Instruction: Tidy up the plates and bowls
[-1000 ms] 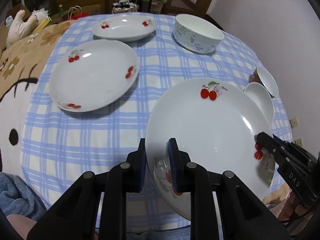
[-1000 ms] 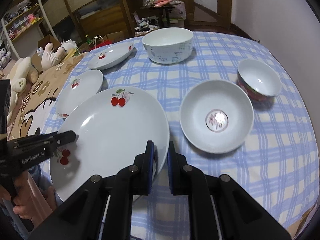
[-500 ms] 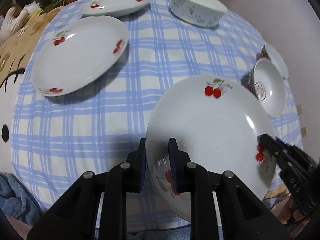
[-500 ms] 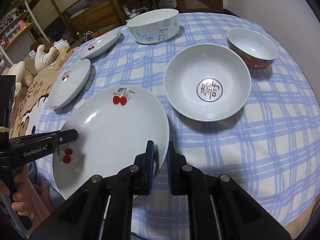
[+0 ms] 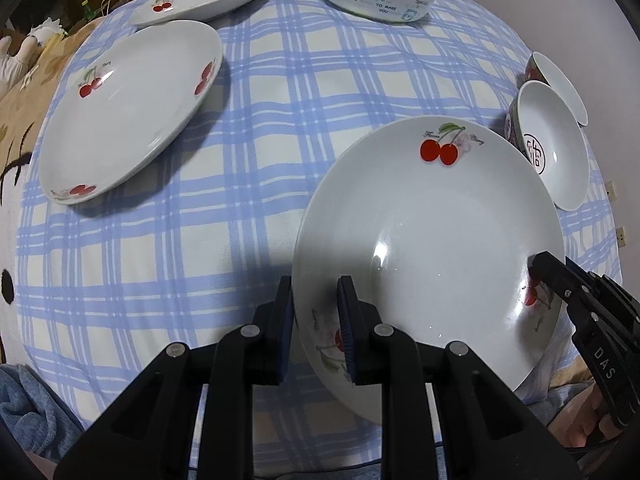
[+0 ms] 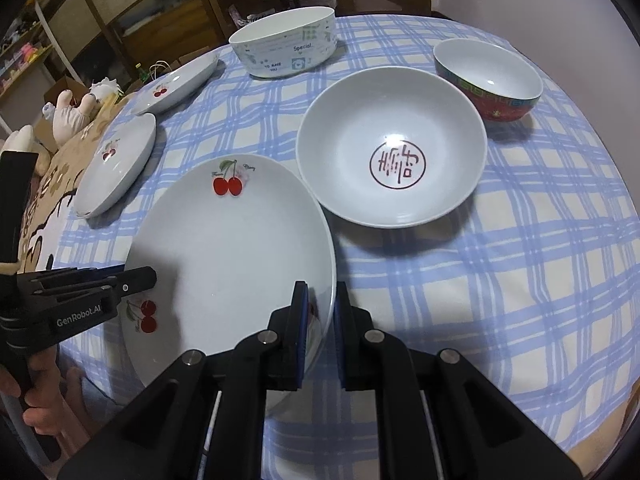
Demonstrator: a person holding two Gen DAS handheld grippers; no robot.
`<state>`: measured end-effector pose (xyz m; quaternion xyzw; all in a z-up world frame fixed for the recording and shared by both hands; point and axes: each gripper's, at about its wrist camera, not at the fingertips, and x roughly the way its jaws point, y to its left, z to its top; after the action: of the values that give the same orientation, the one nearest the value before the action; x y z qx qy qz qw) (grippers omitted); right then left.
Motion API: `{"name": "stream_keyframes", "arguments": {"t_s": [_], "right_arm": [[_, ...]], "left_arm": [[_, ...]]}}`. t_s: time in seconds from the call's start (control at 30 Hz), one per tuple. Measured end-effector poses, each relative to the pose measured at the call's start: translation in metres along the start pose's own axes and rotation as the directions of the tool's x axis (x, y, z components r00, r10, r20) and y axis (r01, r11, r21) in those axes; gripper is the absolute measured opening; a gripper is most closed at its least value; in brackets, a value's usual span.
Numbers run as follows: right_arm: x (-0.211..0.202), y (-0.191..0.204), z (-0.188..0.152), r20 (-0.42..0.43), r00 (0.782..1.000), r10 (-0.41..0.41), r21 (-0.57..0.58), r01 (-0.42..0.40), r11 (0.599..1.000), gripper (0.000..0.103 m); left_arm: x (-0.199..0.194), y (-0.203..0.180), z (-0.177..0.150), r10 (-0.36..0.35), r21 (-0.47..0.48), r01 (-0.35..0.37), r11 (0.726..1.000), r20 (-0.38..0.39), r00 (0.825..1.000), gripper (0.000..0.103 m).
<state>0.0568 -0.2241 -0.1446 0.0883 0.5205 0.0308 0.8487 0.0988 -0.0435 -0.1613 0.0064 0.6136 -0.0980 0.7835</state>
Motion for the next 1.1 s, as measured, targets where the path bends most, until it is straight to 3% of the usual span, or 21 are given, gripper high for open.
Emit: {"name": "stream_keyframes", "arguments": {"t_s": [0.3, 1.1], "right_arm": [[0.0015, -0.0017, 0.0007, 0.003, 1.0, 0.01, 0.015, -0.01, 1.0, 0.013], [0.0048, 0.0012, -0.0007, -0.003, 1.0, 0.024, 0.001, -0.024, 1.0, 0.013]], "left_arm": [[0.0004, 0.0025, 0.0017, -0.017, -0.013, 0.017, 1.0, -0.01, 1.0, 0.021], [-0.0042, 0.0019, -0.0004, 0.032, 0.008, -0.032, 0.999, 0.004, 0.999, 0.021]]}}
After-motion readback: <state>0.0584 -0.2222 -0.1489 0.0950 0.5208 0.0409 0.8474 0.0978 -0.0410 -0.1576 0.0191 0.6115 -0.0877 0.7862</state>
